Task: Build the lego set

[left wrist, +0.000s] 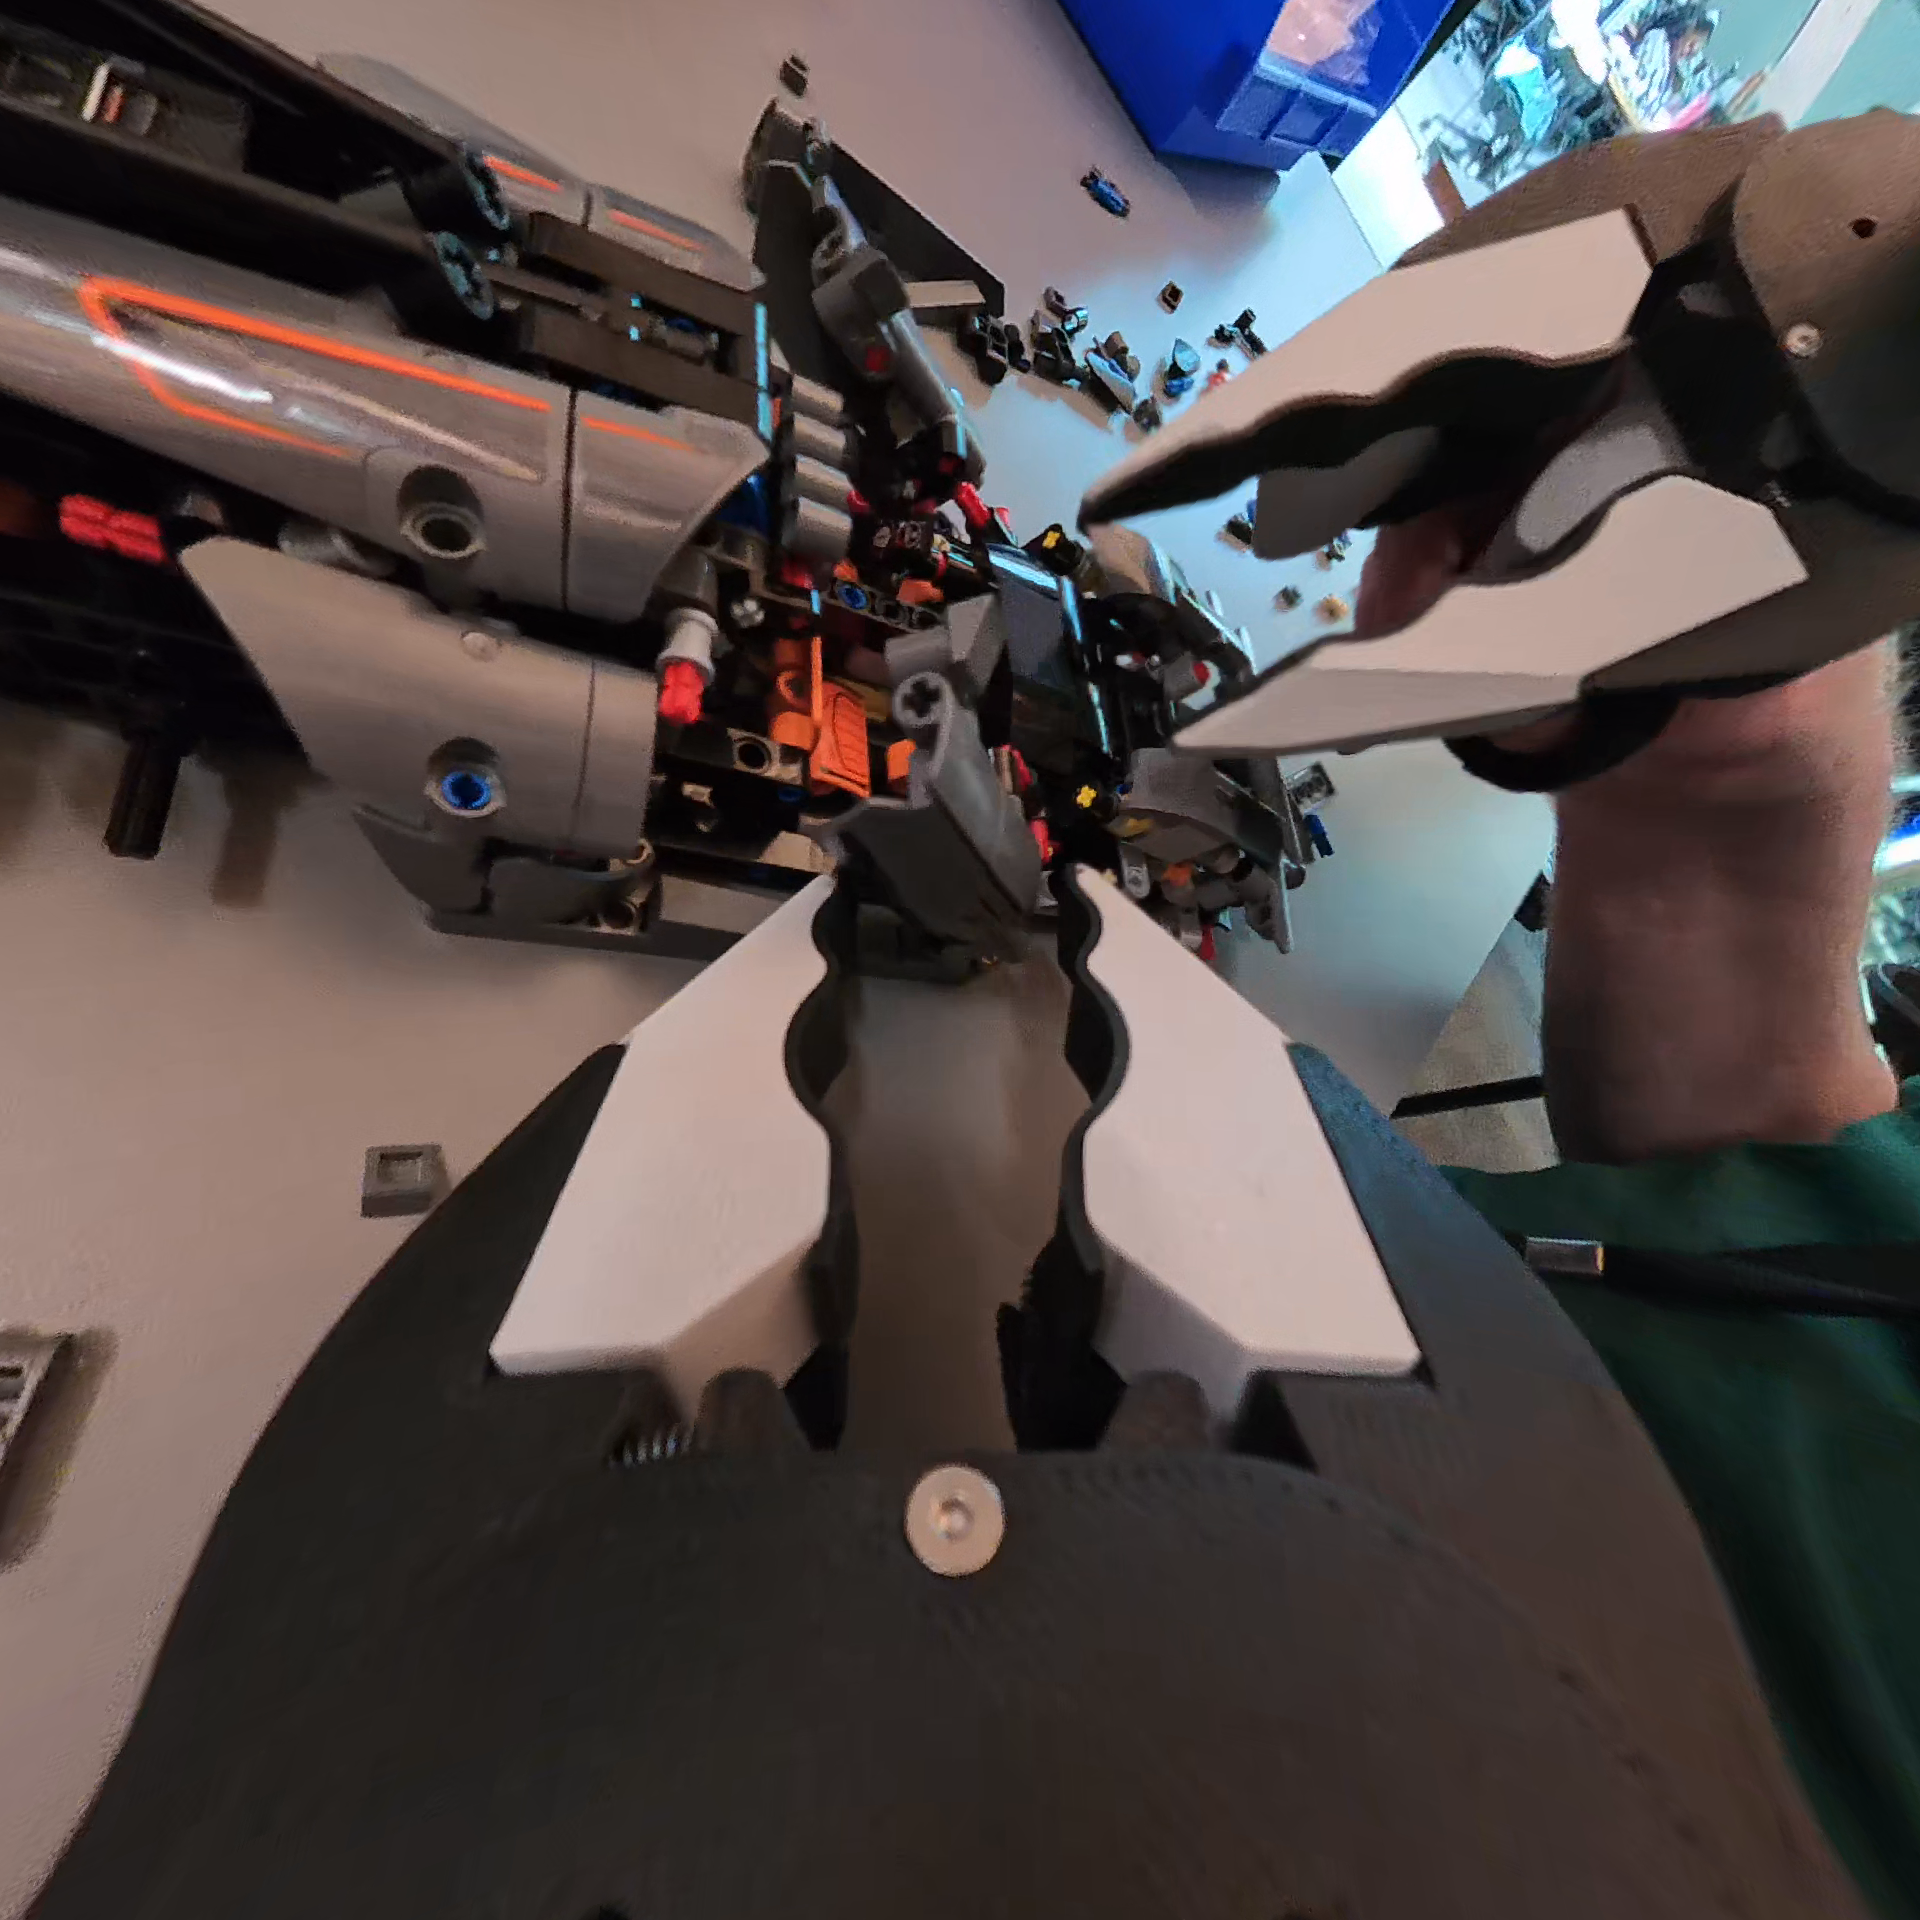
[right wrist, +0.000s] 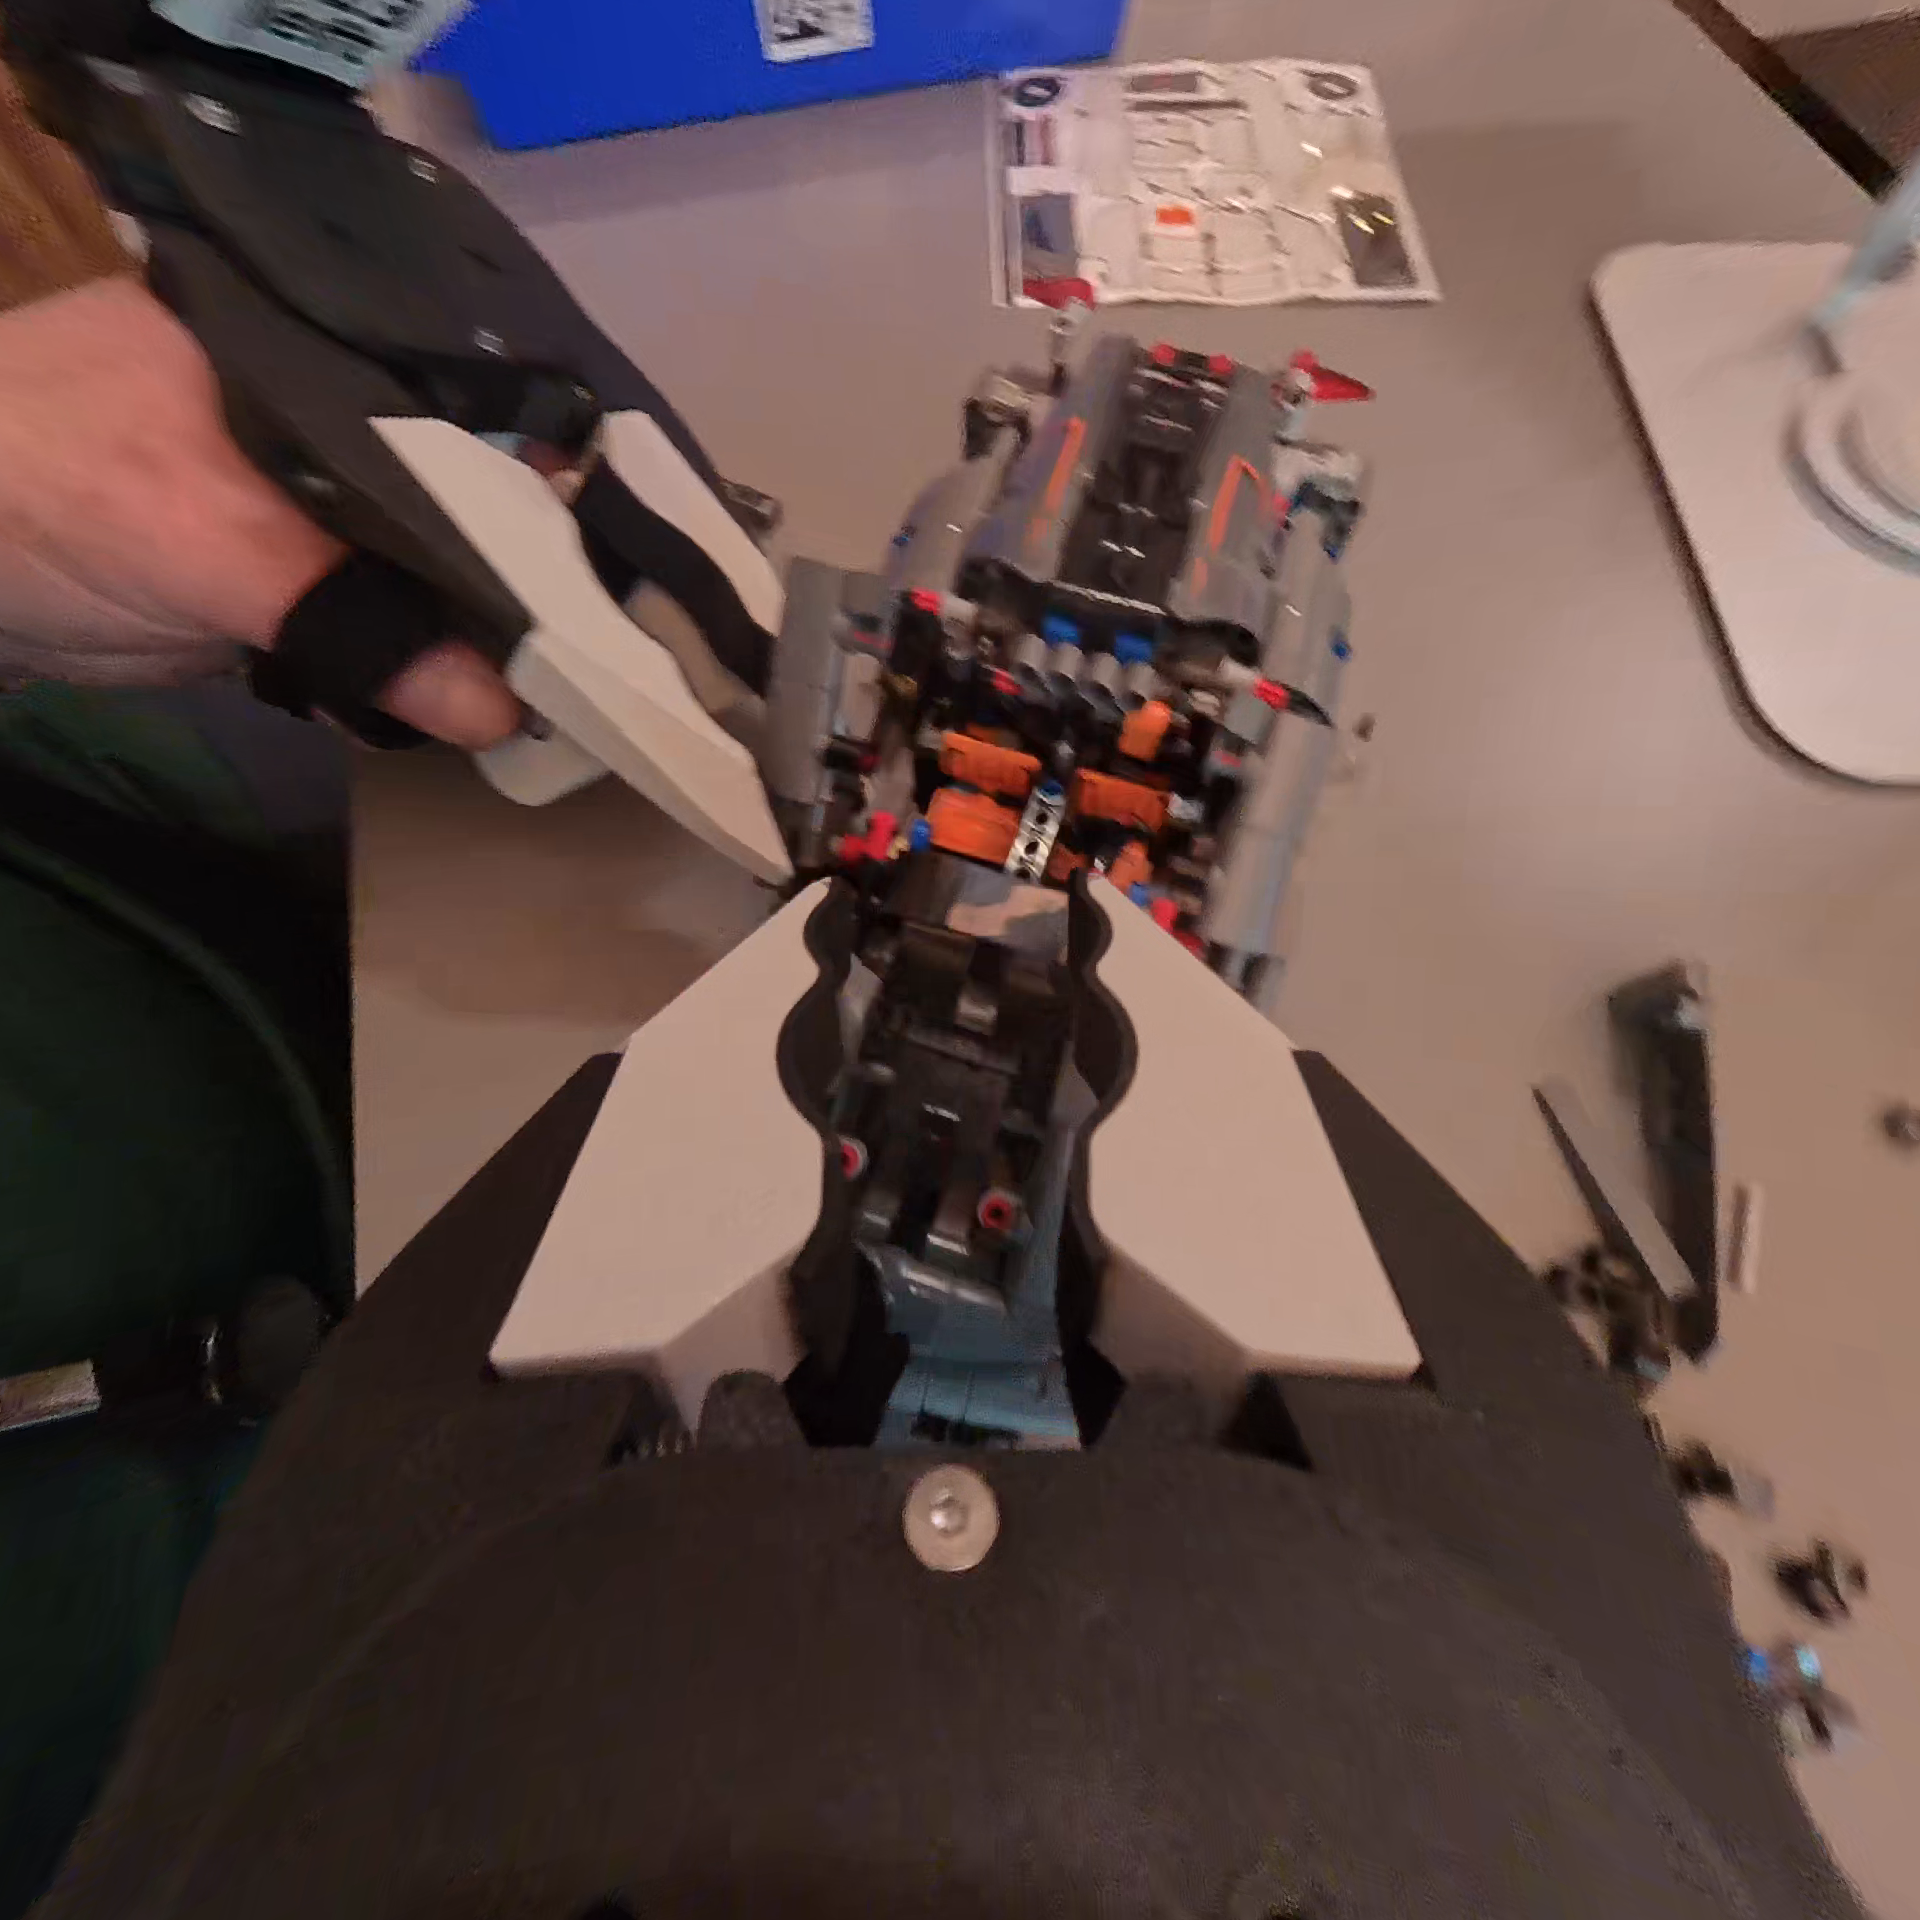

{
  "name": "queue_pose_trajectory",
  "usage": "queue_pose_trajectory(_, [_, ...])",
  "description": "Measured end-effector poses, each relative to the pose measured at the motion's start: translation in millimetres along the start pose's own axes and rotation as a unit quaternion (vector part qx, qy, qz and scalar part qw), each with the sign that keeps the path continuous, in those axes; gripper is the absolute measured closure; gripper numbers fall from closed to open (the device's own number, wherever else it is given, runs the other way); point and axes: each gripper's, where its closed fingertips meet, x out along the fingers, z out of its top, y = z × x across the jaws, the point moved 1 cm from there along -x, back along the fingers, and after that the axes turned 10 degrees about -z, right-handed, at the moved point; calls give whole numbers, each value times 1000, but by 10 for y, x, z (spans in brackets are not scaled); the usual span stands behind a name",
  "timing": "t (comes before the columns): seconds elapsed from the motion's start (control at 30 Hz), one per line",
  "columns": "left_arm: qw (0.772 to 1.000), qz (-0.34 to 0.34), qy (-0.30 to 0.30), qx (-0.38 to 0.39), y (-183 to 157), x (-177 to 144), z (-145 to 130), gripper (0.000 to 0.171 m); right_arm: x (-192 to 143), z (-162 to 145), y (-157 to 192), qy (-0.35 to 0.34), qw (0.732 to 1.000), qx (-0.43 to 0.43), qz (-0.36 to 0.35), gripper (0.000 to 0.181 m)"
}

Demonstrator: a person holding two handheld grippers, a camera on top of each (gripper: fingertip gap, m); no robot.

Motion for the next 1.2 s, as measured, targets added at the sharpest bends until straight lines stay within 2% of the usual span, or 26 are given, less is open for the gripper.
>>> queue_pose_trajectory(0.07, [1000, 2, -6, -4, 12, 7, -1, 140, 57, 26, 105, 2, 999, -19, 38, 151])
queue_pose_trajectory(0.23, [1000, 4, -11, -1, -7, 41, -3, 141, 224, -45, 174, 41, 995, -51, 73, 155])
queue_pose_trajectory(0.4, [1000, 5, -8, 2, -8, 40, -9, 141, 269, -87, 158, 72, 994, -69, 53, 163])
queue_pose_trajectory(0.73, [1000, -1, 11, 18, -8, 7, -42, 143, 294, -88, 191, 80, 993, -69, 56, 170])
queue_pose_trajectory(0.83, [999, -8, 29, 25, 0, 3, -36, 143, 299, -88, 194, 80, 993, -71, 52, 171])
queue_pose_trajectory(1.07, [993, -19, 112, 37, 11, -22, -38, 143, 307, -85, 208, 84, 992, -77, 50, 173])
queue_pose_trajectory(1.2, [996, -34, 83, 7, -2, -15, -23, 140, 308, -82, 209, 83, 992, -74, 52, 173])
